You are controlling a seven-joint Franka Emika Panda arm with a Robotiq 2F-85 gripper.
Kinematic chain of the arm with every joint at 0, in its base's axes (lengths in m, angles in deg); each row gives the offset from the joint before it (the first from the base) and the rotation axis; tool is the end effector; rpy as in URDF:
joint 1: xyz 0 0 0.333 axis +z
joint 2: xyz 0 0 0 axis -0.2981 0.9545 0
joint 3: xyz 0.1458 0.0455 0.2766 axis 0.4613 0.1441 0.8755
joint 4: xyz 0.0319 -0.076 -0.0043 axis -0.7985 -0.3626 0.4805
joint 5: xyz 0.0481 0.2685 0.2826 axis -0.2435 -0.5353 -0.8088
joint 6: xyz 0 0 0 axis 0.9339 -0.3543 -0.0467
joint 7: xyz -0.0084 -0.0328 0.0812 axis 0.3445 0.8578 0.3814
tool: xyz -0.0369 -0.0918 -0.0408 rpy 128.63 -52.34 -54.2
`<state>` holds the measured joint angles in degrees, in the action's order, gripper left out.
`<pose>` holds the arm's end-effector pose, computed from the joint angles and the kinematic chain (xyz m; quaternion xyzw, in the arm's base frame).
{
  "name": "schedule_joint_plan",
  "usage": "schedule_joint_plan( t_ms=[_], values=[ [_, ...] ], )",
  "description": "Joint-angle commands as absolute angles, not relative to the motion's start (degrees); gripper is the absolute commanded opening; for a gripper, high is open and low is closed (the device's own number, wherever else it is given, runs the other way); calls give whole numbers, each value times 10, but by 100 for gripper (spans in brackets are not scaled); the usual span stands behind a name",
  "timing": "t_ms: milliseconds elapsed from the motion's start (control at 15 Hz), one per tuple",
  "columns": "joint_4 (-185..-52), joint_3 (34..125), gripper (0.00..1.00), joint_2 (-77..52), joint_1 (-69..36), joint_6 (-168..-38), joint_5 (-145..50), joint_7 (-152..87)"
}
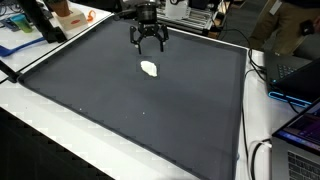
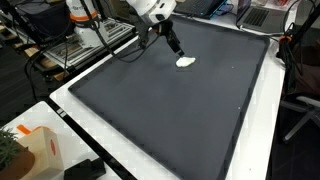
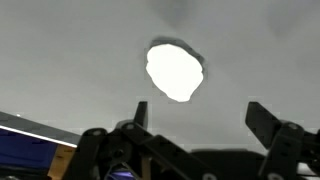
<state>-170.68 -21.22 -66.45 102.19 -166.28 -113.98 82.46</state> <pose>0.4533 0.0424 0.2151 -0.8837 -0.3584 -0.2906 0.0786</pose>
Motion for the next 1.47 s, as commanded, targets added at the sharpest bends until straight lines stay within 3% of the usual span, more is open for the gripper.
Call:
schedule_joint_plan(
  t_ms=[0,267,467,533,1000,1400],
  values=[
    [-1700,-239,100,-681,1096,-1738,-1152,796],
    [-1716,-312,100,-603,1211,-1751,-1074,615],
    [-1687,-317,100,-604,1268,-1808,-1197,665],
    [-1691,-273,100,-624,1227,-1840,-1225,689],
    [-1675,-268,100,-615,1235,-1847,-1223,646],
    [-1614,-249,100,-591,1234,-1863,-1363,653]
  ],
)
